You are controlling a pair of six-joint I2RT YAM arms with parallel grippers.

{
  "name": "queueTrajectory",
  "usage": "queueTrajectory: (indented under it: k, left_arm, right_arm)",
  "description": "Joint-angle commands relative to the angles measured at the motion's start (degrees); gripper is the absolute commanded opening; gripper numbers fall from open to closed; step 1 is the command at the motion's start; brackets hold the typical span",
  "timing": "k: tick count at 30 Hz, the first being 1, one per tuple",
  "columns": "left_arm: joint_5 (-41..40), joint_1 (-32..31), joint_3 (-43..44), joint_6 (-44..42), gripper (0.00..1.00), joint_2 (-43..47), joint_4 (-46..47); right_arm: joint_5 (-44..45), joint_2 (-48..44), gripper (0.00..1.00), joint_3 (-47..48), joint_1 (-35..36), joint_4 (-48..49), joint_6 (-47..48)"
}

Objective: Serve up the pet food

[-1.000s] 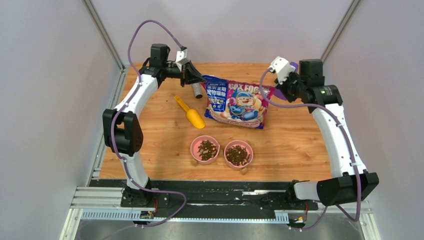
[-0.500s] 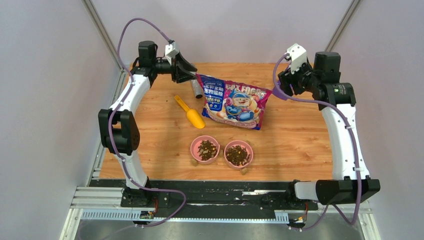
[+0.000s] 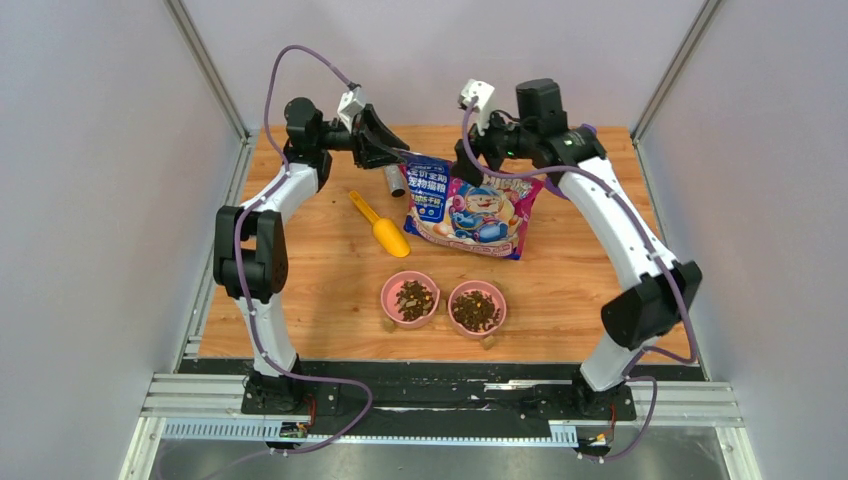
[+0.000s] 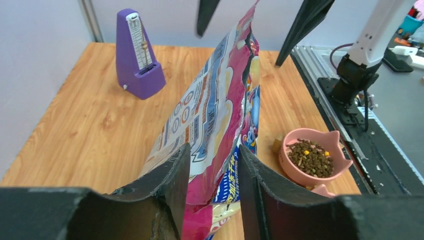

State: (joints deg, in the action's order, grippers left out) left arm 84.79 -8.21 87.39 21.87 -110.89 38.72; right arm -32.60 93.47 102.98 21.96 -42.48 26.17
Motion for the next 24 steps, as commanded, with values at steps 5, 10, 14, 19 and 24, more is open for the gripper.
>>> queueTrajectory:
  k: [5, 10, 14, 19, 24]
  left_arm:
    - [1.5, -0.7, 0.6, 15.8, 0.43, -2.1, 22.0]
    - [0.0, -1.0, -0.9, 15.1, 0.39, -1.5, 22.1]
    - [-1.0, -1.1, -2.0, 15.1, 0.37, -1.4, 22.4]
    - [-1.1, -1.4, -2.6, 14.9, 0.38, -1.8, 22.4]
    - [-1.5, -1.9, -2.2, 14.6, 0.19, -2.6, 22.4]
  right_arm:
    - [0.6, 14.1, 0.79, 16.6, 4.4, 1.2, 1.7]
    - [2.2, 17.7, 0.7, 19.0, 6.4, 0.5, 2.2]
    - [2.8, 18.5, 0.55, 19.5, 7.3, 0.5, 1.6]
    - [2.6, 18.6, 0.41, 19.7, 8.0, 0.5, 1.6]
    - [5.1, 19.2, 0.3, 19.8, 9.1, -0.6, 3.4]
